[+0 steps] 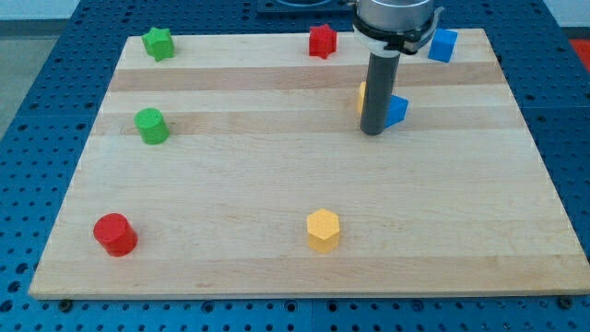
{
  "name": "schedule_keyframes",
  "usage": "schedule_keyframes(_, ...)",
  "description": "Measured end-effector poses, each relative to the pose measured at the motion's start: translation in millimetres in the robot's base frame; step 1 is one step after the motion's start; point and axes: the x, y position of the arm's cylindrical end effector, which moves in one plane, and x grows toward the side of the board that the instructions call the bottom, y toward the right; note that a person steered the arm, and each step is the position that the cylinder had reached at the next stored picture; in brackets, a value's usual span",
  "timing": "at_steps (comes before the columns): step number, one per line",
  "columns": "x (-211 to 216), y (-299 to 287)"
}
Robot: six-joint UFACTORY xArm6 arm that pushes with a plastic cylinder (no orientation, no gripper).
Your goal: Place the blue cube to the left of the yellow heart
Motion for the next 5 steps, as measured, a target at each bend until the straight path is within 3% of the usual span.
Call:
schedule_keyframes(3,-1,8)
schedule_keyframes(5,-1,-52)
